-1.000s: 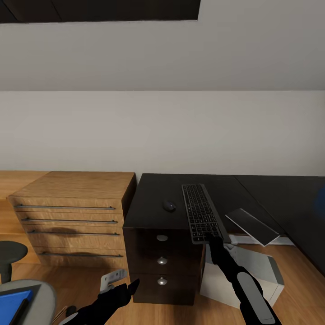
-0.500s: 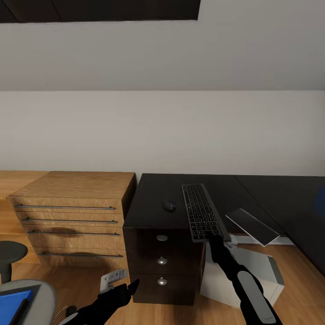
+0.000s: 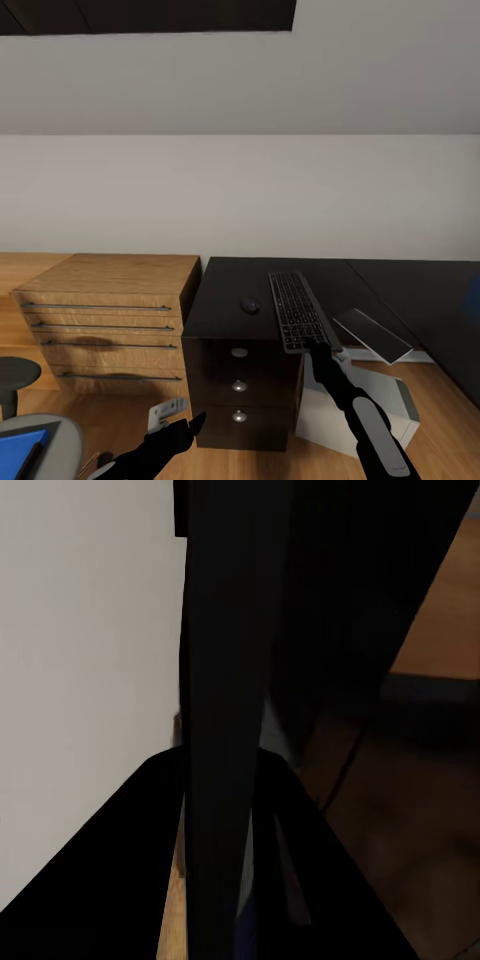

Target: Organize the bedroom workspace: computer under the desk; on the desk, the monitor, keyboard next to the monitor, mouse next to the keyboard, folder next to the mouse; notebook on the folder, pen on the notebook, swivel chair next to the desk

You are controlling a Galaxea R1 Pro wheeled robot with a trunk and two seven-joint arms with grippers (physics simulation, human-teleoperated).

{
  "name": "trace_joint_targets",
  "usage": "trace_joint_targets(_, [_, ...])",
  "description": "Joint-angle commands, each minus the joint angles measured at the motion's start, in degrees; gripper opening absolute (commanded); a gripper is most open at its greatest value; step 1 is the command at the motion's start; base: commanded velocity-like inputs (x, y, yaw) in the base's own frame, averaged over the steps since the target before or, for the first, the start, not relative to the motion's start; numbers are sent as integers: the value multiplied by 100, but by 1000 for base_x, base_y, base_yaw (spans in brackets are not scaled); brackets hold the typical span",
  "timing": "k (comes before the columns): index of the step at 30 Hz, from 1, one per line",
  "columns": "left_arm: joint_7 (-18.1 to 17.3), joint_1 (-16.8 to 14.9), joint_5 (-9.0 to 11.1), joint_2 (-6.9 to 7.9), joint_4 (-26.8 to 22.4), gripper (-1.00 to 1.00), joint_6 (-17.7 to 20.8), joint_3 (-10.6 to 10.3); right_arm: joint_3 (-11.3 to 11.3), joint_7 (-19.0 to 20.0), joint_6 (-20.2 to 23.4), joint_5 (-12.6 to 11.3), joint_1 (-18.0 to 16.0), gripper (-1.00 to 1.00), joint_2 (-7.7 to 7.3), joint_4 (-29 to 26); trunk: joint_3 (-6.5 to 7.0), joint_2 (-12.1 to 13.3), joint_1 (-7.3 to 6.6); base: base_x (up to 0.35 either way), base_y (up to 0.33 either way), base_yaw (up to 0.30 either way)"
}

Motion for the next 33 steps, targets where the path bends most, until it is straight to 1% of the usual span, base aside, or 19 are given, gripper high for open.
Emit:
trace_joint_targets(1, [52,-1,60,-1,-9,100,18,-1,-18,5,43,-43,-2,-100,2,-3,14,39,-23,0,0,0])
trace_joint_targets(16, [103,-1,60,-18,-4,100,45,53,0,5,60,-43,-2,-100,21,-32,283,641,-352,-16,0,0])
trace_joint_targets(29, [103,-1,71,-18,29,100,45,66,5,5,60,-43,-2,-100,20,-53,516,1162,-638,-326,0,0])
trace_joint_targets(33, [103,-1,69,-18,40,100,45,74,2,-1,60,-43,2,-100,9,-209,588,1323,-726,-339,0,0])
